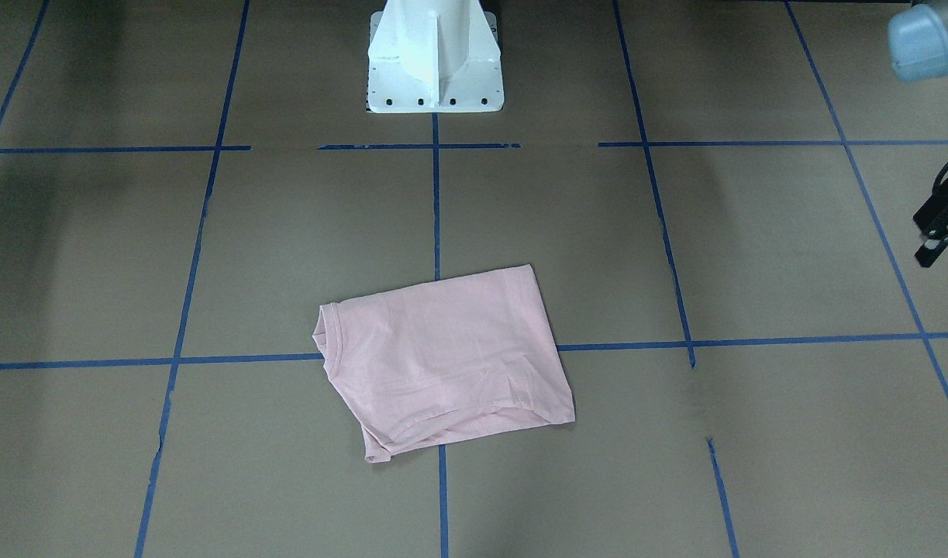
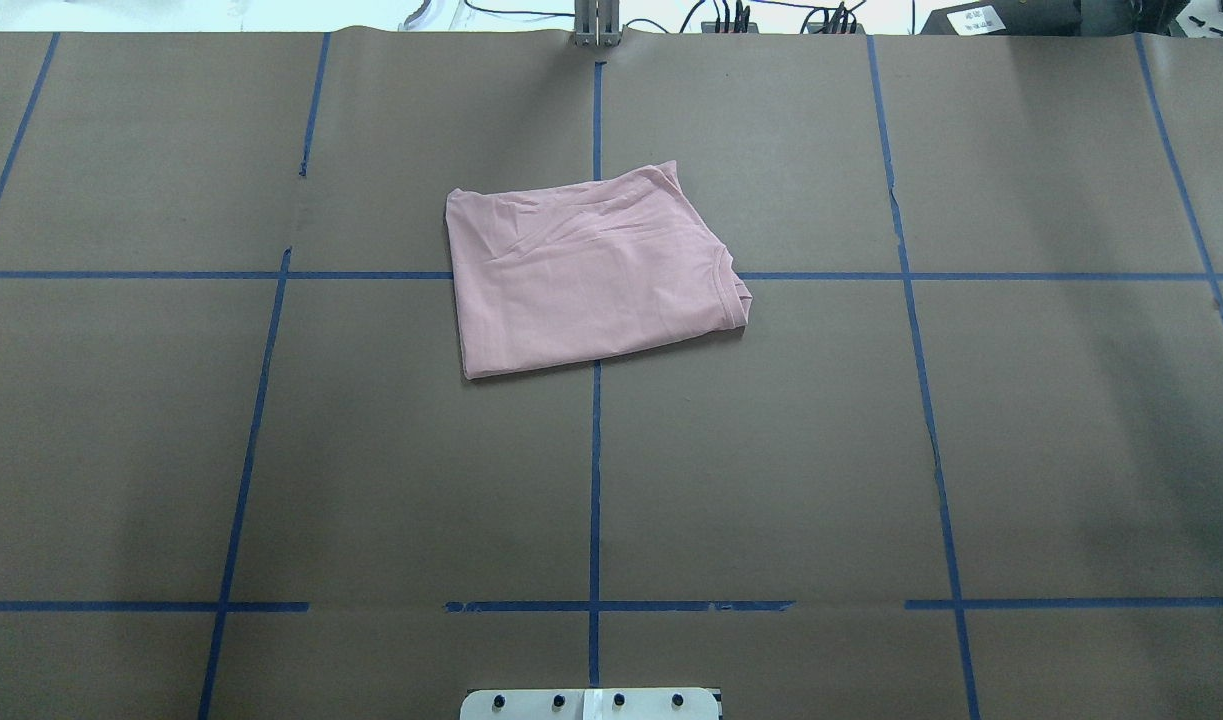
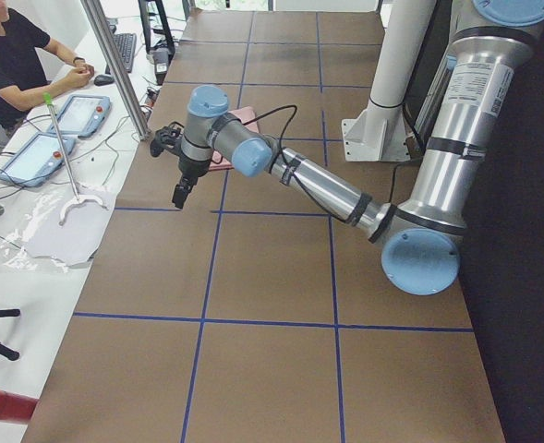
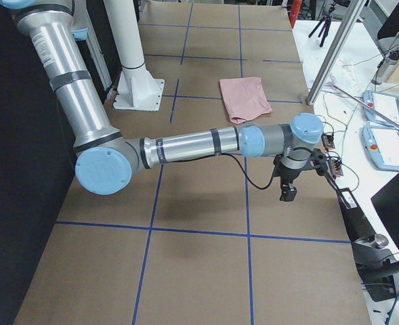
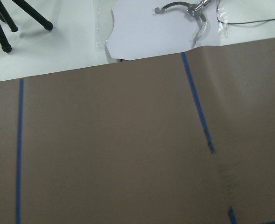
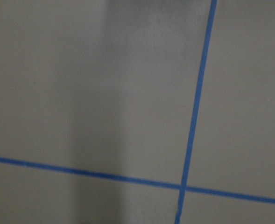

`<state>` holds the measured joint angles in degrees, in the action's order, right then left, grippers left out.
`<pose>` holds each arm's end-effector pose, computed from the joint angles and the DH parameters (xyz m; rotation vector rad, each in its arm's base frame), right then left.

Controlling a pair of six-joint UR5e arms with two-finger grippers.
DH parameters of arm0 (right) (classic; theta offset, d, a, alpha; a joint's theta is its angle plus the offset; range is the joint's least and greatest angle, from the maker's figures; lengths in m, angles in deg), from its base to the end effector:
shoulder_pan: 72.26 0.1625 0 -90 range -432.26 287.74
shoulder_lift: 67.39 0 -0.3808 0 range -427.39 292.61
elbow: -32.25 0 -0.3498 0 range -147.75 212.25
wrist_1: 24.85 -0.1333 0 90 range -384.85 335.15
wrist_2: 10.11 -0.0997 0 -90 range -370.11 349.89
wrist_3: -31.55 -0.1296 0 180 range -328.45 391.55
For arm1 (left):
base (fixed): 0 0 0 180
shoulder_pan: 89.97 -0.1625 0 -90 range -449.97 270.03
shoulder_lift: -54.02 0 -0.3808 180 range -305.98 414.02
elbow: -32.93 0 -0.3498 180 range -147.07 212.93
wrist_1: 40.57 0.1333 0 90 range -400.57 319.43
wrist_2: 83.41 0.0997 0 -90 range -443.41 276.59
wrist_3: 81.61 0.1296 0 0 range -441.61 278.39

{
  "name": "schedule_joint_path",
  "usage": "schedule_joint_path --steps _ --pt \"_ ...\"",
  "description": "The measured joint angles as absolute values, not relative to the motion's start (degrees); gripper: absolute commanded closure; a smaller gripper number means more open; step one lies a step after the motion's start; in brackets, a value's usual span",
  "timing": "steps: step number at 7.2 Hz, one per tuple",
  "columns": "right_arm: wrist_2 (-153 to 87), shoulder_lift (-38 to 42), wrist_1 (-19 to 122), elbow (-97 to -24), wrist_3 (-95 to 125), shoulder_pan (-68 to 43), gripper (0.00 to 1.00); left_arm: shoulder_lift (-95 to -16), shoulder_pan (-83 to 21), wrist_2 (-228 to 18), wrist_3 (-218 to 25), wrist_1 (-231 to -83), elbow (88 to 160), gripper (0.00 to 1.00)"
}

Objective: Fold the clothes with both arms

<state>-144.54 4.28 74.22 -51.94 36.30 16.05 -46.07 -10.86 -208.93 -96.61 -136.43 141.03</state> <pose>0.0259 -0.5673 0.5345 0.0779 -0.7740 -0.1300 0.0407 -0.5183 0.4037 0.4252 0.7142 0.1166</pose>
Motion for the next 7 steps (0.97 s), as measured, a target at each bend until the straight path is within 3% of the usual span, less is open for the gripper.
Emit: schedule_joint_path --steps 3,7 --pt "-144.69 15.17 81.95 -64.22 42.32 20.01 0.00 -37.34 -4.71 -213.83 -81.97 -134.71 142.68 0.00" --pt "-144.59 21.17 79.08 -65.56 41.13 20.05 0.00 -33.04 -4.40 -214.84 -80.47 -135.31 135.73 0.00"
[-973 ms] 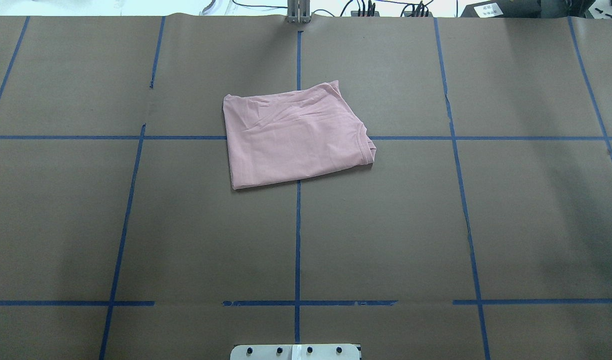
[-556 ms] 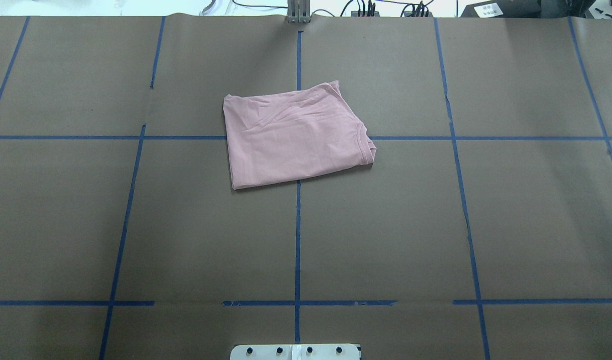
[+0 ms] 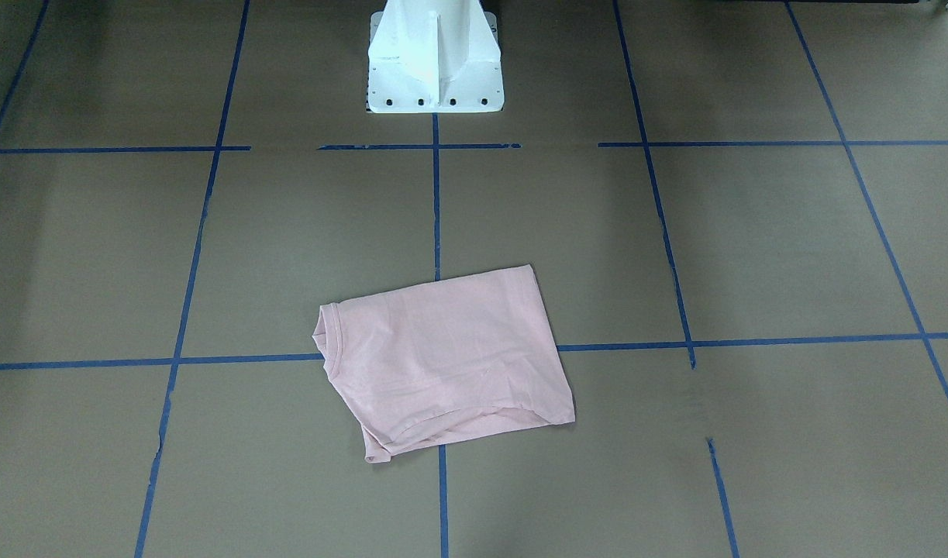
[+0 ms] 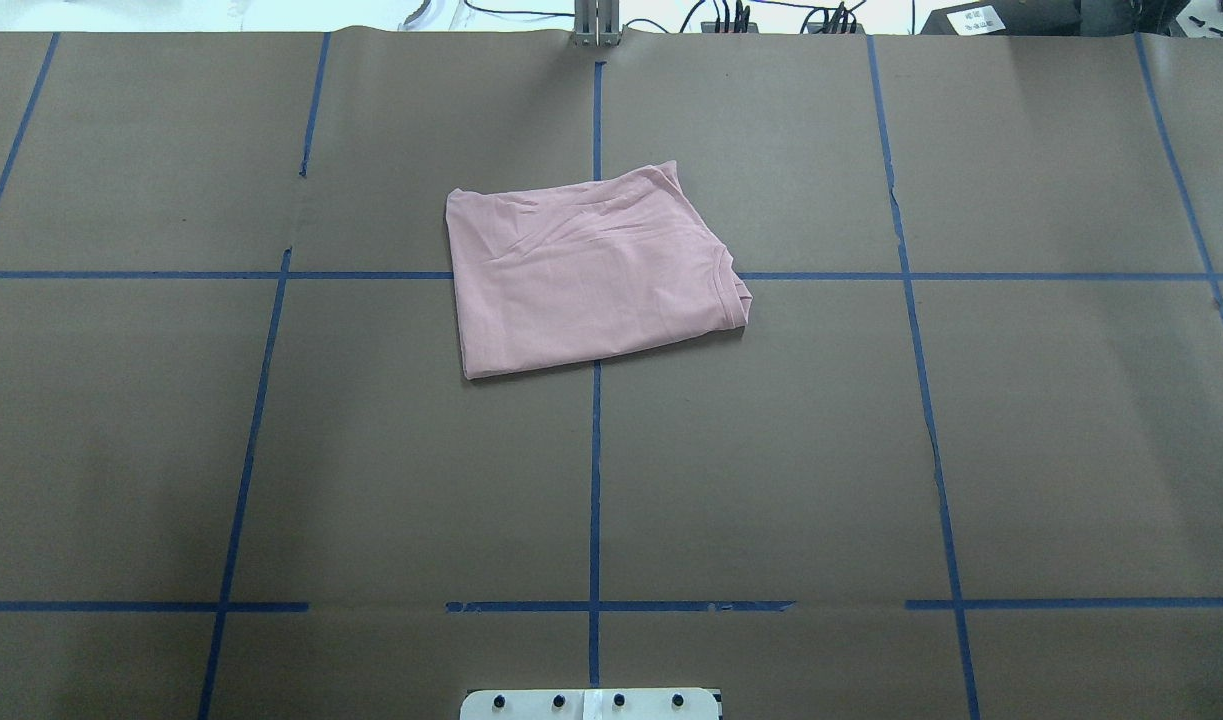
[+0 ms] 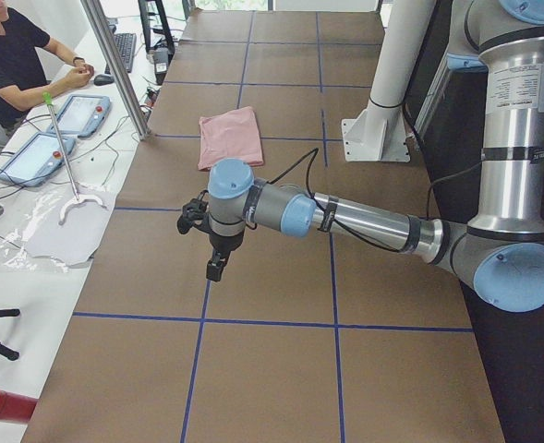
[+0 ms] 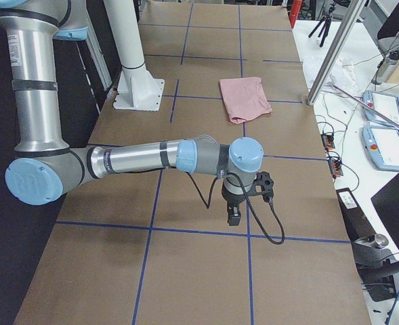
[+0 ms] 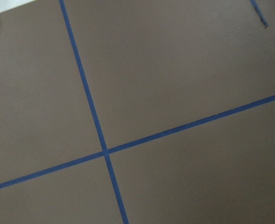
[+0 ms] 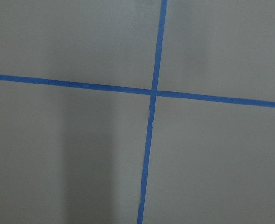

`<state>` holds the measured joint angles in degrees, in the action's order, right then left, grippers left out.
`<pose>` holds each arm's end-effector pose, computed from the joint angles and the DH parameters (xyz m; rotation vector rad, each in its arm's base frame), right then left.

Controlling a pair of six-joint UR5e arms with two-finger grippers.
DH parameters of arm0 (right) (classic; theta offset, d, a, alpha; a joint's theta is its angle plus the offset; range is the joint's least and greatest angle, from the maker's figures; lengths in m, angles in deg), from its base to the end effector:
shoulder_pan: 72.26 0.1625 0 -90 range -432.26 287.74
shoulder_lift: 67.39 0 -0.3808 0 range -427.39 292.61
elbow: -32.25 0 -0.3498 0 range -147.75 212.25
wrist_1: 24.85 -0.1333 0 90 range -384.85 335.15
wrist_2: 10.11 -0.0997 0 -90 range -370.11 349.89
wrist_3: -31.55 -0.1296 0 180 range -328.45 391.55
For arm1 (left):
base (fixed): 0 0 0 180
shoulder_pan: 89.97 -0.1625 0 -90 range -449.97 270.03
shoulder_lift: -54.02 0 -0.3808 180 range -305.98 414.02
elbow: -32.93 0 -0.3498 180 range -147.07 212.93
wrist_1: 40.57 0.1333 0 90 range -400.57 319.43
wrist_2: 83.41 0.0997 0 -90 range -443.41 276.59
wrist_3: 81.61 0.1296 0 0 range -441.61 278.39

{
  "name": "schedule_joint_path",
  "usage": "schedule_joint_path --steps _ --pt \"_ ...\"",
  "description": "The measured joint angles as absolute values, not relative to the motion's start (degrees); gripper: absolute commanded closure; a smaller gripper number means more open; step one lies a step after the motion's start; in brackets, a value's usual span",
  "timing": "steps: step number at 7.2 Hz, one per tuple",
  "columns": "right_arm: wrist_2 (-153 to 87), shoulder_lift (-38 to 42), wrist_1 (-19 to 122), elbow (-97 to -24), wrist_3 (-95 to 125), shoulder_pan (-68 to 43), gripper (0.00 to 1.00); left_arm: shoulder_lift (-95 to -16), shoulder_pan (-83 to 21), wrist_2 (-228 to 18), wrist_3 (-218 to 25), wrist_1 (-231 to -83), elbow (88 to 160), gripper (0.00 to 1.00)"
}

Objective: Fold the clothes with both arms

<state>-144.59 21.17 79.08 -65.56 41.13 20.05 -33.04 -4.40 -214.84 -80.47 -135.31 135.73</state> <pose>0.0605 -0.4446 0.5872 0.0032 -0.7800 -0.0887 -0.0129 -0.4484 0.5518 0.2231 0.7266 0.1846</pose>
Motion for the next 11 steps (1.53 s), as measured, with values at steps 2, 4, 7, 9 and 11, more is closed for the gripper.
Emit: schedule_joint_path --steps 2,4,7,9,11 --pt "-144.74 22.54 78.85 -65.07 41.02 19.97 0.00 -30.77 -4.37 -215.01 -80.23 -135.06 132.41 0.00" --pt "-144.82 22.88 76.27 -63.20 41.04 19.94 0.00 -29.88 -4.18 -215.23 -77.66 -134.85 129.63 0.00" --pt "-144.85 22.96 72.34 -58.96 40.98 19.94 0.00 -29.75 -3.08 -215.26 -75.33 -134.10 128.86 0.00" --pt "-144.77 22.91 70.19 -57.14 40.65 19.94 0.00 -29.68 -2.92 -215.32 -75.21 -134.08 128.90 0.00" --pt "-144.74 22.39 68.37 -57.70 34.54 19.47 0.00 -29.66 -2.88 -215.33 -75.20 -134.08 128.94 0.00"
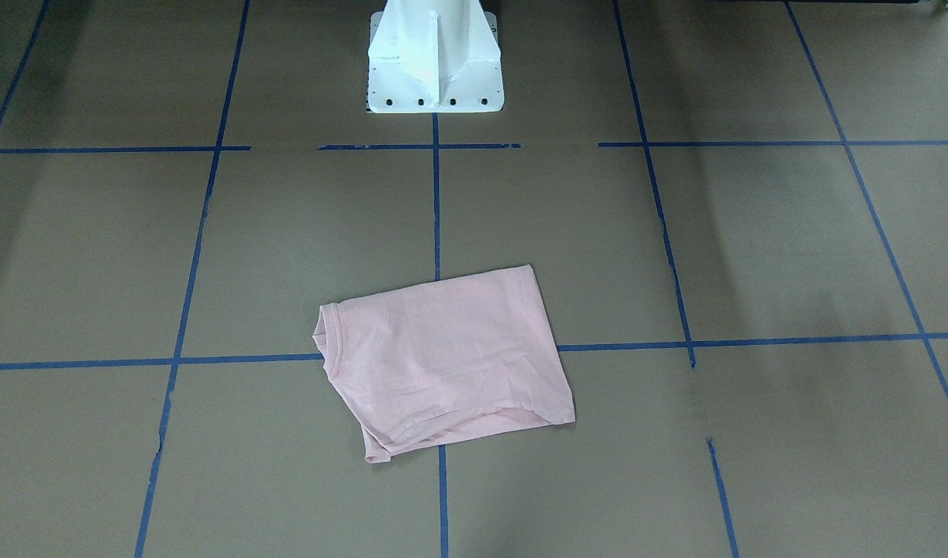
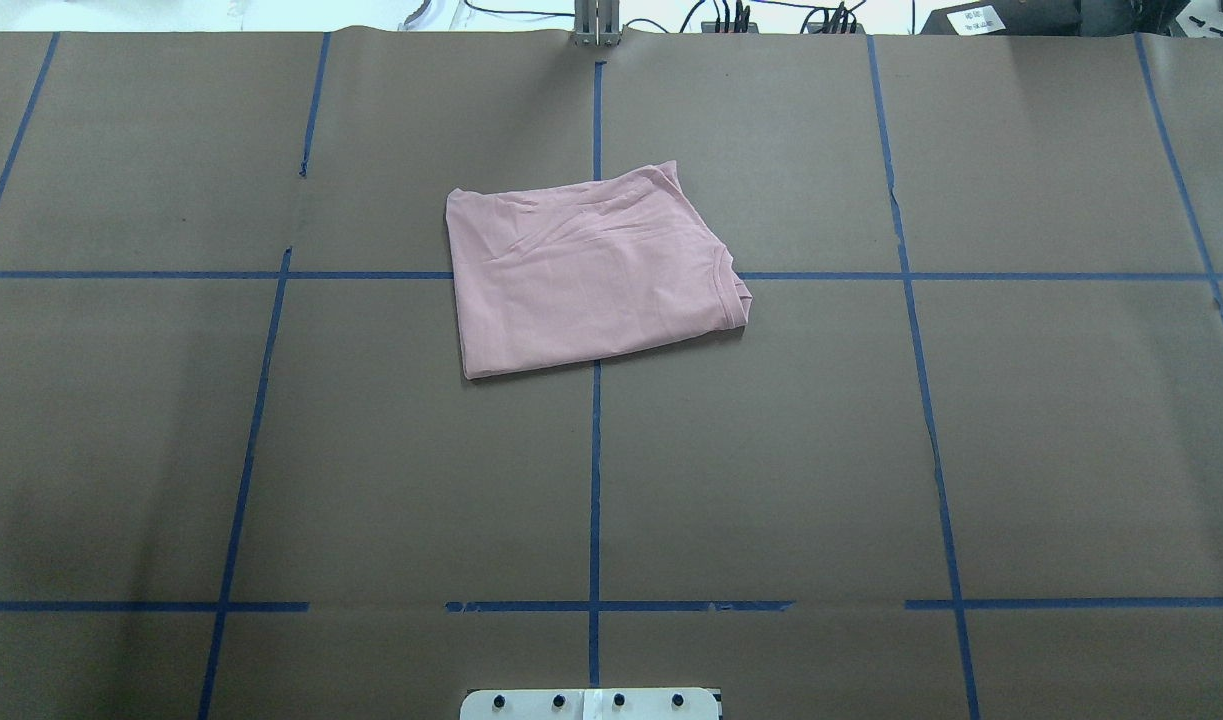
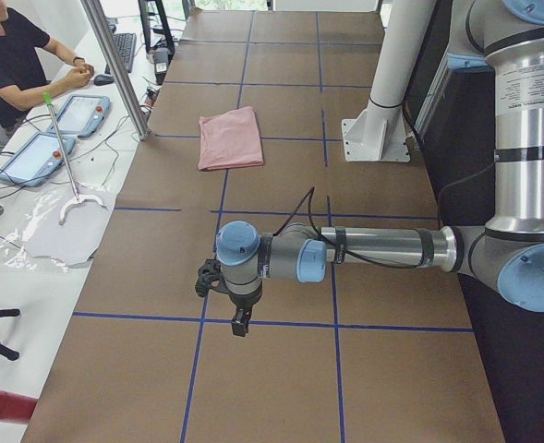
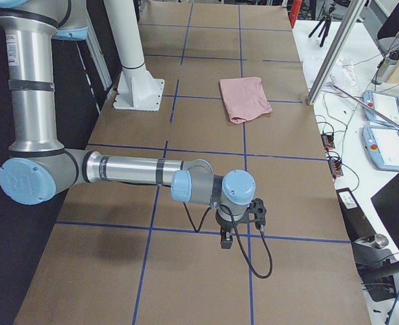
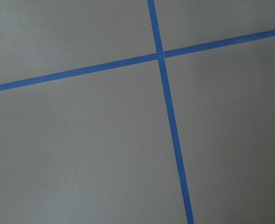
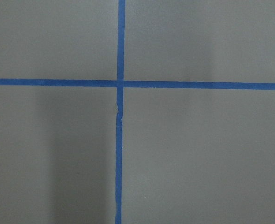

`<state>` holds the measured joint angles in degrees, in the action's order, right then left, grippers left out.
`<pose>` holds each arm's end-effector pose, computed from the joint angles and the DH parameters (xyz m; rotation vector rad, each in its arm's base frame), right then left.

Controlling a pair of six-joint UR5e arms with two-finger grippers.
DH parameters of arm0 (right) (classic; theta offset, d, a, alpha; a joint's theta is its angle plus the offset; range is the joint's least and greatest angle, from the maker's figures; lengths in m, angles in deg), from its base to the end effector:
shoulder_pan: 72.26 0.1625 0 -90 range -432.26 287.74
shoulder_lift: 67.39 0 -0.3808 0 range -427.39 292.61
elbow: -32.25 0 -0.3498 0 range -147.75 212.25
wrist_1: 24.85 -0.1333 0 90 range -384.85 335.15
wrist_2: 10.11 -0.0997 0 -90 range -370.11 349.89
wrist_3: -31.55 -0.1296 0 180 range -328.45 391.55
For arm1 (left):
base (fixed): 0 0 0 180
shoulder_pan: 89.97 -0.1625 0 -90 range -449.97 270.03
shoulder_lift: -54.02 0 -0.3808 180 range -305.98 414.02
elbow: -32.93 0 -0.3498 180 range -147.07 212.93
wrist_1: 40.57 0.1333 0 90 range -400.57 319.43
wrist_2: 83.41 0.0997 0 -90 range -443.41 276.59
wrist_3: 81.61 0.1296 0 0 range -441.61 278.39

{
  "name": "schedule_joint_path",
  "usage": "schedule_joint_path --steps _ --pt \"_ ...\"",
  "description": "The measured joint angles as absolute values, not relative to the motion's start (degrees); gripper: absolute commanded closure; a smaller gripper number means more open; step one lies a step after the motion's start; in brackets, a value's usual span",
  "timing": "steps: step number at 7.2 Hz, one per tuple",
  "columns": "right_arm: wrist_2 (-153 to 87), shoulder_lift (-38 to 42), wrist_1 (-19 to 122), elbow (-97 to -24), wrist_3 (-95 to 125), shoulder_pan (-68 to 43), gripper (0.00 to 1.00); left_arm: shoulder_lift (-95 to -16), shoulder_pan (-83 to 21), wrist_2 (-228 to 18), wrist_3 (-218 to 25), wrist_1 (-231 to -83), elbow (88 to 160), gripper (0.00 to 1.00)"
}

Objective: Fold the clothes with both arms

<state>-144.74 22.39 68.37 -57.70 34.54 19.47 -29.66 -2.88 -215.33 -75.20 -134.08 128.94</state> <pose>0.0557 -0.4444 0.6397 -0.0184 -0.7802 -0.0001 -0.0257 -0.4146 0.6336 0.0758 0.7305 0.1757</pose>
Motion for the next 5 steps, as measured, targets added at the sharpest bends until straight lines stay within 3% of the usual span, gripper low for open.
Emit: schedule_joint_path --steps 5 --pt "-144.76 22.18 67.18 -59.91 25.35 15.96 0.00 -29.67 -2.88 -215.60 -76.74 -134.08 128.82 0.00"
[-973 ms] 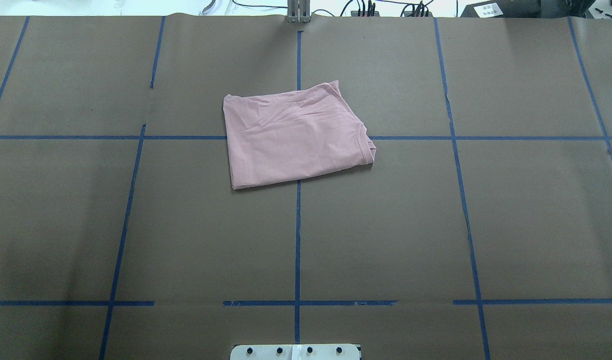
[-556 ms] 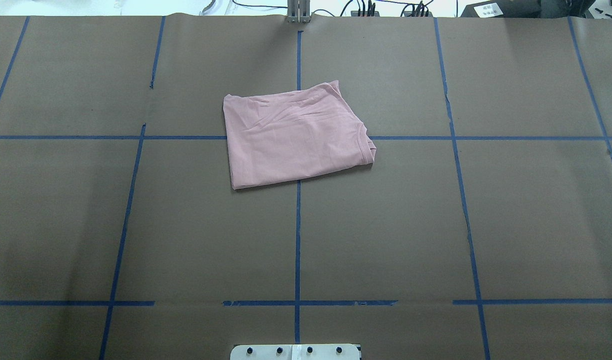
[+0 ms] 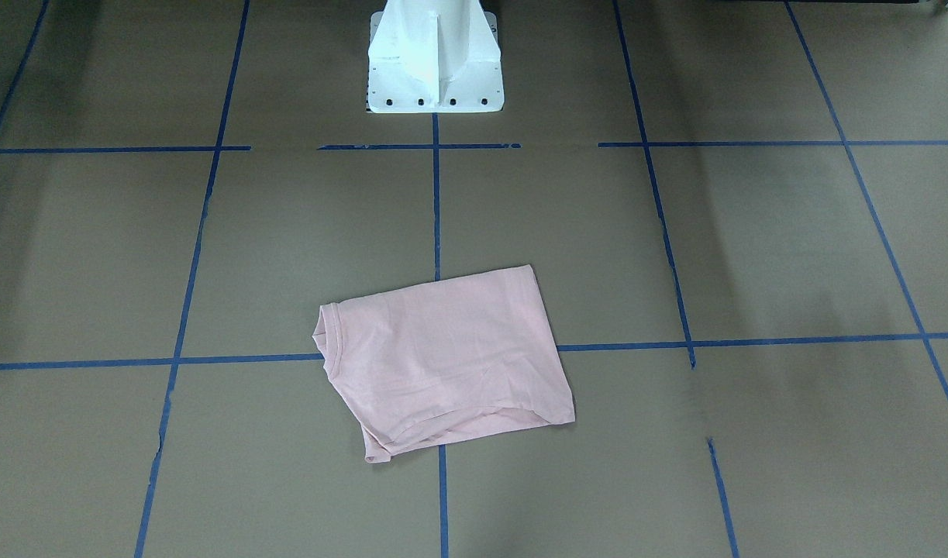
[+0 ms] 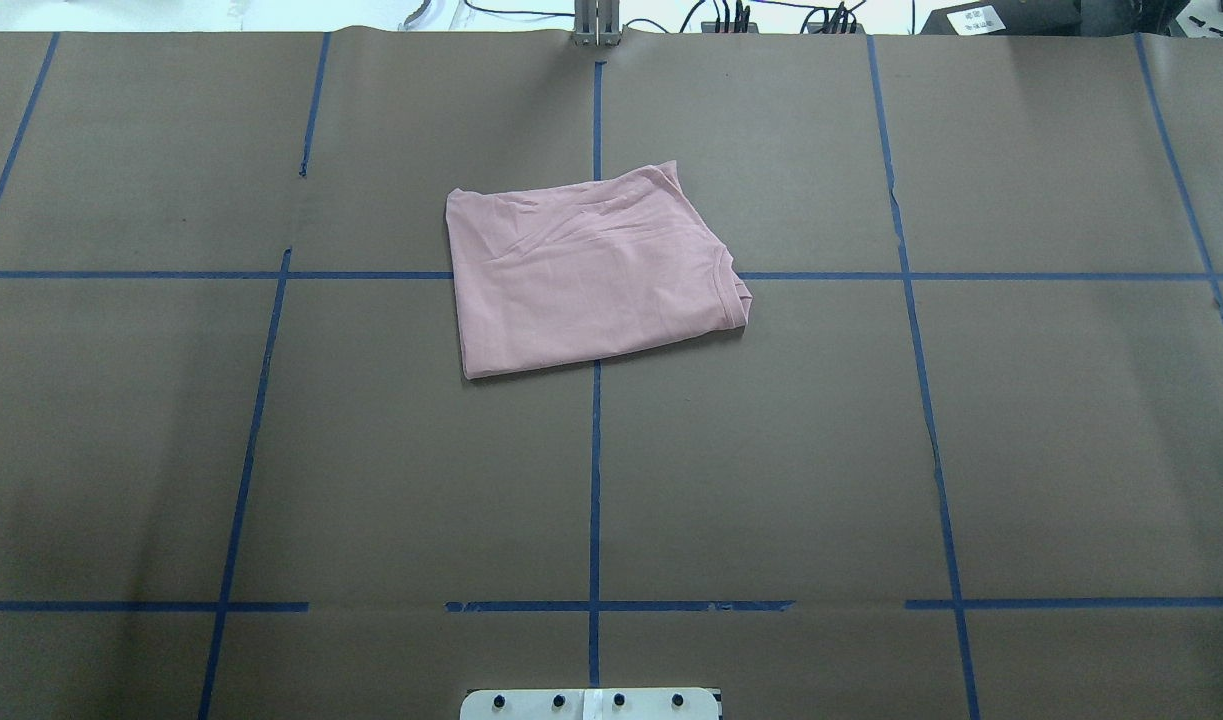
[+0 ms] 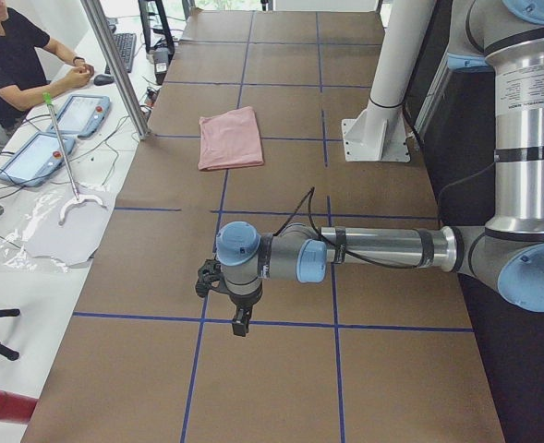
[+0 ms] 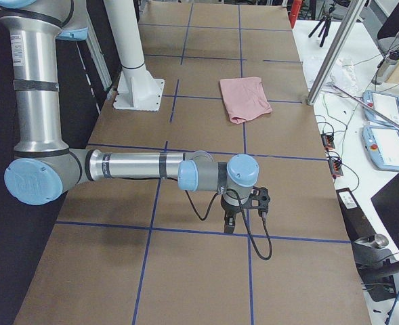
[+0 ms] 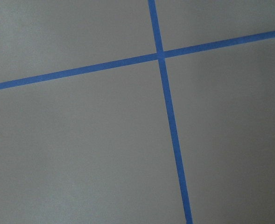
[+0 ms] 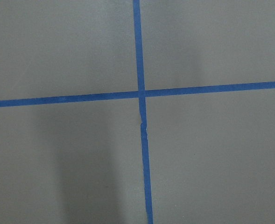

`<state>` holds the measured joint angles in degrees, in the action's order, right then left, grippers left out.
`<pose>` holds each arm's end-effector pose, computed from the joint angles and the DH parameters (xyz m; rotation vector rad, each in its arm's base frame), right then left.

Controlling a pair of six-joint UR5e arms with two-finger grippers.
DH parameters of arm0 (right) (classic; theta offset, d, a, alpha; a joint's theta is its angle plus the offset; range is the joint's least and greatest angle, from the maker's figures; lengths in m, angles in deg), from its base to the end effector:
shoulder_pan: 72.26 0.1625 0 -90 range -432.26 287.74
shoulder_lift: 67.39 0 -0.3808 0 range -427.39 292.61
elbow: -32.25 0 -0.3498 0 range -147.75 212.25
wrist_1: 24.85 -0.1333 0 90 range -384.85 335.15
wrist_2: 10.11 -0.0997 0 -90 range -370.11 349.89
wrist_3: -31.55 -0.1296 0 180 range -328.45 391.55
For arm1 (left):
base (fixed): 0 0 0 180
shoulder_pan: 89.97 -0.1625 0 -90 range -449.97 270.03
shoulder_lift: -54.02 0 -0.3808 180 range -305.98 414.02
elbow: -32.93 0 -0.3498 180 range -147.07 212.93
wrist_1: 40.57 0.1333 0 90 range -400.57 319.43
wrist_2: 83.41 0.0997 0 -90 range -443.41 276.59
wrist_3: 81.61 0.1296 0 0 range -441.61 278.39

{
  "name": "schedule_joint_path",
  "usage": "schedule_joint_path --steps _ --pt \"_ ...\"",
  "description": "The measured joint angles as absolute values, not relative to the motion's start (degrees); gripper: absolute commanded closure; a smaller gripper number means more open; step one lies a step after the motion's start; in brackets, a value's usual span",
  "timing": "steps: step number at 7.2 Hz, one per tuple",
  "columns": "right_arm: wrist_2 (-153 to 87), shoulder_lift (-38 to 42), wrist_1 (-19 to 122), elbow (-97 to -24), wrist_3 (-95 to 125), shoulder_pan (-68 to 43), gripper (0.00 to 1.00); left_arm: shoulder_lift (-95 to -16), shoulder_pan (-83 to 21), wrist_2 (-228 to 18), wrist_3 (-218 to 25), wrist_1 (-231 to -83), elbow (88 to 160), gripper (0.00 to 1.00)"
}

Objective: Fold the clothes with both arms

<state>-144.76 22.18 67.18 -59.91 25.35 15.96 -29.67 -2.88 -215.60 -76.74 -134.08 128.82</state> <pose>0.0281 -0.4540 0.6187 -0.0450 -0.7782 0.0694 -0.0253 -0.4145 0.6341 0.0641 0.7359 0.1494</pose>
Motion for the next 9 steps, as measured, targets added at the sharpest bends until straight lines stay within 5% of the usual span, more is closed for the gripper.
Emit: schedule_joint_path --steps 9 --pt "-144.76 22.20 67.17 -59.97 25.39 15.89 0.00 -29.72 -2.74 -219.55 -89.62 -135.06 130.03 0.00"
